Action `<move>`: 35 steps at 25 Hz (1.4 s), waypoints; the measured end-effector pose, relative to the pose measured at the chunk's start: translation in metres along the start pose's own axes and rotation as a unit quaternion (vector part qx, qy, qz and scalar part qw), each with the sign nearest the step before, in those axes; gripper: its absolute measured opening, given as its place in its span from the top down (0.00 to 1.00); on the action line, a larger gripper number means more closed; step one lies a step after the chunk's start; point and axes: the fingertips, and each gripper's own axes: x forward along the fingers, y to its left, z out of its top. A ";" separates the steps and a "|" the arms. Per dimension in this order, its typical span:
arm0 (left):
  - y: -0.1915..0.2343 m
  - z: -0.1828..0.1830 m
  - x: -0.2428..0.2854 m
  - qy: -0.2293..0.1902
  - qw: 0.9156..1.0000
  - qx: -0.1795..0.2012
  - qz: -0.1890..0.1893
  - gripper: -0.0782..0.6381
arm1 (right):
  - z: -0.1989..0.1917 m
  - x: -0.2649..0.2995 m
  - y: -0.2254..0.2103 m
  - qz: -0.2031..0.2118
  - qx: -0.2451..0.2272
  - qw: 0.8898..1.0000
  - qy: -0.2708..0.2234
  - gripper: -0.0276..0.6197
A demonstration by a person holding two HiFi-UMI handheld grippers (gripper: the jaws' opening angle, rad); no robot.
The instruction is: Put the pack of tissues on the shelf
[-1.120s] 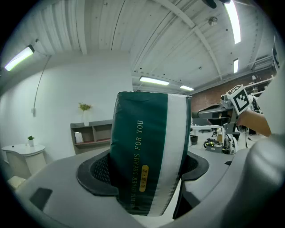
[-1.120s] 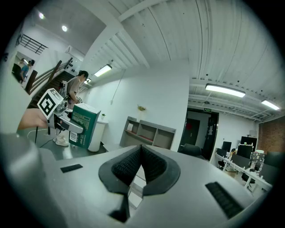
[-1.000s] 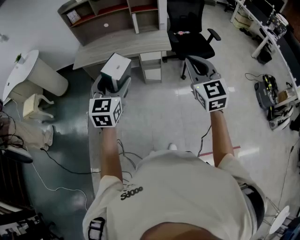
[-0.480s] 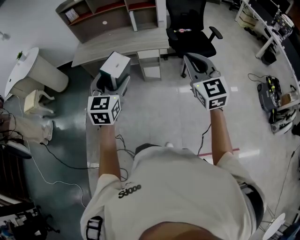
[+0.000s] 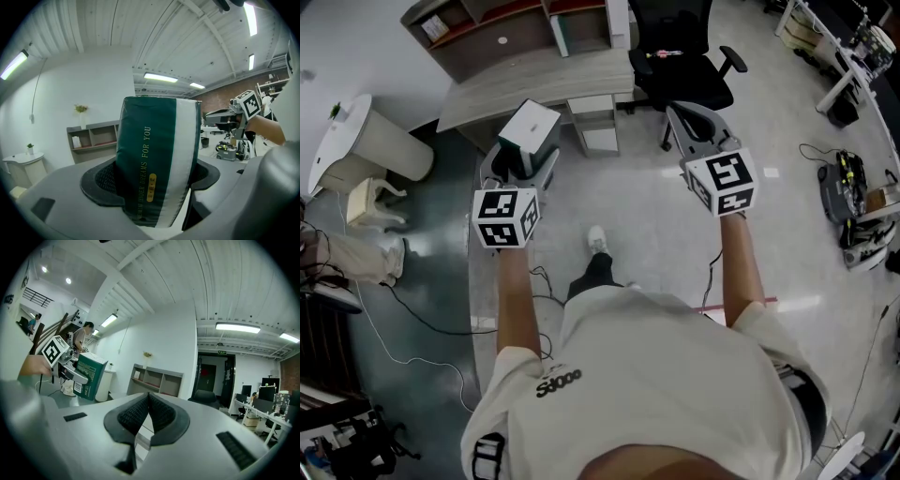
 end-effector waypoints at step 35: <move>0.212 0.039 0.371 -0.022 0.997 -0.014 -0.068 0.35 | -0.037 0.342 -0.175 -0.053 0.003 0.997 0.047 0.95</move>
